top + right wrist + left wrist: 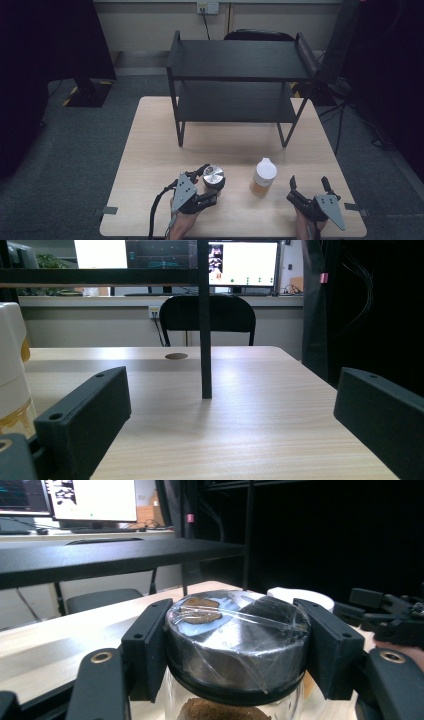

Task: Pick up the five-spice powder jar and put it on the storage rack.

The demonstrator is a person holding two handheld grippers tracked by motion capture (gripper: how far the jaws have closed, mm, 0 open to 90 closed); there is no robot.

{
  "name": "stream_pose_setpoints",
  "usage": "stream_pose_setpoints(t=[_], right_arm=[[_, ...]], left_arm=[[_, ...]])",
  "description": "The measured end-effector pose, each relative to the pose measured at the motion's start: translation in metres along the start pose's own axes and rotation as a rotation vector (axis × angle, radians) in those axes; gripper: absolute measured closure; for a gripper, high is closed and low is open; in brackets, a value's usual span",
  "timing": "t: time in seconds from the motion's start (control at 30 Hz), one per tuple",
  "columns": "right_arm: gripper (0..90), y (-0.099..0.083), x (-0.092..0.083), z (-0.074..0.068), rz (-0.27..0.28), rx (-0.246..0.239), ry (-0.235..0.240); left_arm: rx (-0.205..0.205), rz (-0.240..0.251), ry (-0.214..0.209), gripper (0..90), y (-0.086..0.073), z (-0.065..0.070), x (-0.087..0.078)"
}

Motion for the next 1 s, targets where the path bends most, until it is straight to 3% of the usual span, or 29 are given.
stream_pose_setpoints(t=[0.3,0.47,0.77,1.0], right_arm=[[0.1,0.000,0.000,0.000,0.000,0.001,0.002],[0.2,0.000,0.000,0.000,0.000,0.000,0.002],[0.1,0.000,0.000,0.000,-0.001,0.001,0.003],[0.2,0.000,0.000,0.000,-0.001,0.001,0.003]], left_arm=[[0.020,0.043,-0.089,35.2,0.017,-0.027,0.001],[0.010,0.074,-0.124,35.2,0.033,-0.041,0.002],[0.040,0.106,-0.161,35.2,0.068,-0.067,0.004],[0.054,0.117,-0.176,35.2,0.099,-0.089,0.016]])
Point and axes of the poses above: each handheld gripper's, and its own axes: x roughly forward along the jaws, y roughly out of its top, z roughly to its right, the point moved 2 cm from there along x, roughly forward along the jaws, and after that the axes turned 10 degrees about x, right-handed, at the moved point
